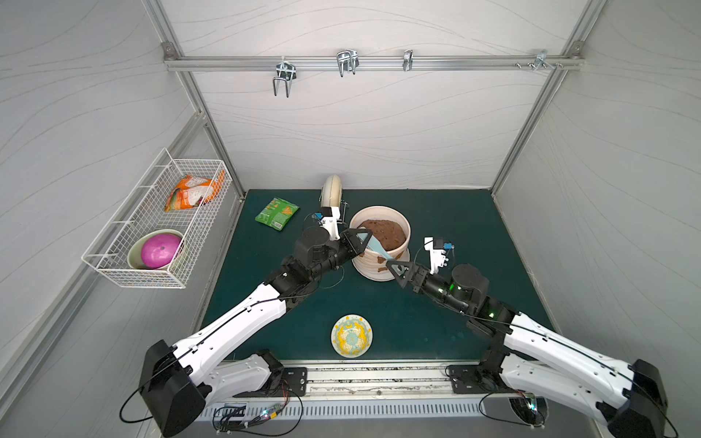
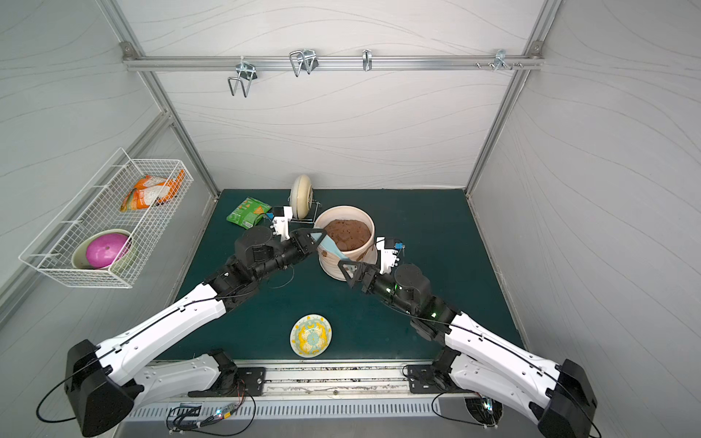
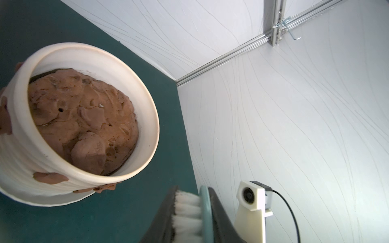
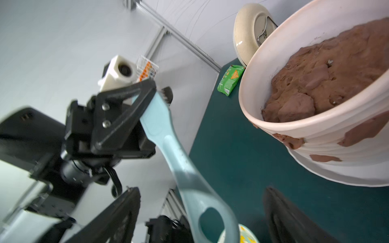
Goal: Scrub the dried mud off the ceramic pot
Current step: Pick up the brush from the center of the board.
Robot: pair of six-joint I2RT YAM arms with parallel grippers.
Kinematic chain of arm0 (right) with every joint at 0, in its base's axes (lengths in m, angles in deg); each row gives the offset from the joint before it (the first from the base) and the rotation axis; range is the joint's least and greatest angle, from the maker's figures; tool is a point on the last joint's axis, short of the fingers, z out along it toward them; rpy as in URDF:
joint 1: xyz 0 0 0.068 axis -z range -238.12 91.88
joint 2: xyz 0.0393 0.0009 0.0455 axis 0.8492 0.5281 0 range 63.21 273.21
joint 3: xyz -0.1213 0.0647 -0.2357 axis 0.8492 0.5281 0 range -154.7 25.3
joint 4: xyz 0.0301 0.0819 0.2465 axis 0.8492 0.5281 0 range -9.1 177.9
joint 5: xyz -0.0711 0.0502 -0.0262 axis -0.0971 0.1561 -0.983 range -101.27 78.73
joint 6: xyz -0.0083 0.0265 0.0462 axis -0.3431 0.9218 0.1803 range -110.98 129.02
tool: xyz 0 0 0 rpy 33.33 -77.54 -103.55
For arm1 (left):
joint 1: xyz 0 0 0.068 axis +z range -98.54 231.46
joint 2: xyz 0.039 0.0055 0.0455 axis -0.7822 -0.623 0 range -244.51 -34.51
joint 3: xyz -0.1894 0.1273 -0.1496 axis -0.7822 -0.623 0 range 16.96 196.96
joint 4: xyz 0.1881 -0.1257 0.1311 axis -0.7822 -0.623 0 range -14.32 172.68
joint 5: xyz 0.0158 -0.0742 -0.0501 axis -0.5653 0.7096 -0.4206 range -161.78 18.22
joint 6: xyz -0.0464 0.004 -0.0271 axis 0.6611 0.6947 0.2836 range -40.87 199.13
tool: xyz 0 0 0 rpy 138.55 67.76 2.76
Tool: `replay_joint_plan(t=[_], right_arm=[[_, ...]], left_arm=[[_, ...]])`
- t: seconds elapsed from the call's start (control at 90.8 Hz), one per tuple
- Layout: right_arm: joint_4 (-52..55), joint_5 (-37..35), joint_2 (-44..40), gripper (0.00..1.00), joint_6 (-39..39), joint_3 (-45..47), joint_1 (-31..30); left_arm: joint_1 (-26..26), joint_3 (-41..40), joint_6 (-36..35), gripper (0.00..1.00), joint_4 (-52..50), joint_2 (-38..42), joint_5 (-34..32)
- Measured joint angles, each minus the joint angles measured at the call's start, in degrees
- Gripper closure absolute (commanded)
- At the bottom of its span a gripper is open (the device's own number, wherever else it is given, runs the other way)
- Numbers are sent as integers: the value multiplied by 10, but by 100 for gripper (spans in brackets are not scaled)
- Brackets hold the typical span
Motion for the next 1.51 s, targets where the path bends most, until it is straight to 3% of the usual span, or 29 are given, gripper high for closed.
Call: replay_joint_plan(t=[0.154,0.418,0.782,1.046,1.189,1.365,1.508], right_arm=[[-80,-18,17,17,124,36,1],[-201,-3,81,44,233,35,2],[-253,10,91,69,269,35,19],[-280,23,82,100,273,35,31],[-273,33,75,100,268,35,42],[-238,66,48,100,243,35,82],[-166,115,20,100,177,21,122]], left_arm=[[0,-5,2,72,22,1,7],[0,-5,12,72,42,-2,22],[0,-6,22,71,46,-4,33],[0,-14,34,66,47,-15,38],[0,-14,41,50,54,-17,49],[11,-14,41,42,54,-17,67],[30,-12,27,35,35,-17,84]])
